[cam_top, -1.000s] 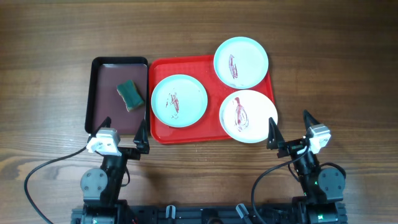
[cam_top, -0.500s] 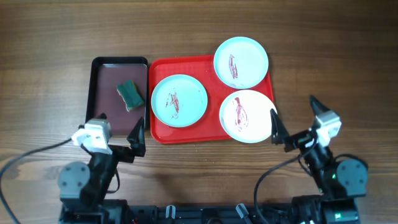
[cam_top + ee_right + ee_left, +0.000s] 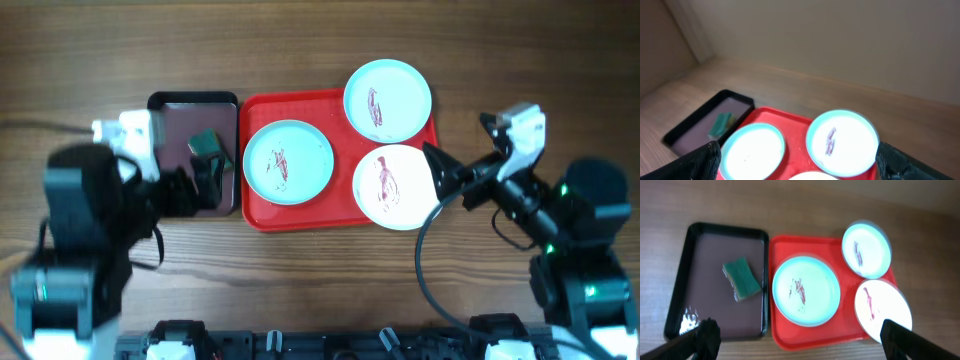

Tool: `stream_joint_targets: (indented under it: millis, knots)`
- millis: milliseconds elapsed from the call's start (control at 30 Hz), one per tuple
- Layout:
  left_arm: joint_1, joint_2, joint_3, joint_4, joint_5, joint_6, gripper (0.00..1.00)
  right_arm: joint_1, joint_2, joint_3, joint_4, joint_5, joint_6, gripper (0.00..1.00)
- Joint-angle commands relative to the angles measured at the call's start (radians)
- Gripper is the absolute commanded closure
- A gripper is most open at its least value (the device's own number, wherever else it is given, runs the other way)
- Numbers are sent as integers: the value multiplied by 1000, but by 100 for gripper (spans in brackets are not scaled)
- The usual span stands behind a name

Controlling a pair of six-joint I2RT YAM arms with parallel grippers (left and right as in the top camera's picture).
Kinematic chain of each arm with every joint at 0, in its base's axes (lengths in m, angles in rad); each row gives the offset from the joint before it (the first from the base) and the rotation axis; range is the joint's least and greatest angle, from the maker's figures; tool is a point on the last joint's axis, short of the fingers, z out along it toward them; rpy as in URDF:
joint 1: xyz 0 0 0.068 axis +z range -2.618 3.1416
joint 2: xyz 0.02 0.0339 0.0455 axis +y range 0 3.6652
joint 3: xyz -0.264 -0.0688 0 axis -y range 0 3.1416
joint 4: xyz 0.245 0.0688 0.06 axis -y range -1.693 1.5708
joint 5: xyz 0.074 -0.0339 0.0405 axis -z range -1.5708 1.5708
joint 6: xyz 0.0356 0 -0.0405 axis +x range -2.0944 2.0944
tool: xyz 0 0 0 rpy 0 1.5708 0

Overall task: Clean dirty plates on tray and stack at the side
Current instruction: 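Reach left gripper to the sponge and right gripper to the left plate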

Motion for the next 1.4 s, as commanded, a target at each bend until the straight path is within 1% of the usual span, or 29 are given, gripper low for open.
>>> stream_joint_targets:
  millis: [0, 67, 133, 200, 233, 267, 367, 433, 500, 533, 600, 700, 733, 800, 833, 900, 967, 1100, 1133, 1300, 1367]
  knots:
    - [-3, 205, 179, -122, 13, -6, 0, 4, 138, 147, -106, -140, -8, 0]
    - [-3, 336, 240, -177, 13, -6, 0, 4, 257, 240, -219, -183, -5, 0]
    - [-3, 408, 240, -178, 38, -6, 0, 4, 368, 318, -324, -225, -5, 0]
    - [-3, 483, 240, -185, 50, -5, 0, 4, 466, 372, -393, -290, -2, 0]
    - [-3, 517, 240, -185, 50, -5, 0, 4, 510, 380, -388, -354, 22, 1]
    - [-3, 545, 240, -182, 61, -6, 0, 4, 546, 380, -349, -411, 35, 0]
    - [-3, 603, 240, -161, 148, -6, 0, 4, 641, 380, -261, -418, 209, 0]
    - [-3, 632, 240, -149, 177, -6, 0, 16, 718, 380, -190, -433, 230, 2]
    - [-3, 641, 240, -138, 210, -6, 0, 51, 768, 380, -174, -379, 243, 14]
    - [-3, 639, 241, -136, 218, -6, 2, 94, 799, 380, -176, -269, 291, 17]
    - [-1, 637, 241, -145, 216, -11, 8, 166, 834, 380, -166, -125, 328, 20]
    - [0, 637, 241, -154, 98, -142, 8, 289, 888, 380, -139, 135, 399, 26]
    - [0, 637, 241, -153, 52, -186, 8, 320, 905, 380, -127, 188, 413, 29]
    - [0, 637, 241, -150, -10, -225, 8, 359, 935, 380, -96, 255, 417, 33]
    - [0, 637, 241, -147, -58, -248, 8, 382, 964, 380, -61, 299, 417, 37]
    - [0, 637, 241, -146, -155, -298, 8, 401, 1009, 380, -8, 332, 411, 43]
    - [0, 638, 240, -145, -198, -322, 8, 402, 1051, 380, 32, 333, 408, 44]
    - [0, 638, 240, -134, -206, -355, 8, 402, 1131, 380, 72, 333, 384, 46]
    - [0, 638, 240, -130, -207, -363, 8, 402, 1147, 380, 75, 333, 384, 50]
    - [7, 638, 240, -108, -224, -375, 7, 402, 1199, 380, 76, 266, 393, 56]
    - [24, 638, 238, -106, -229, -396, 7, 402, 1211, 380, 71, 256, 427, 59]
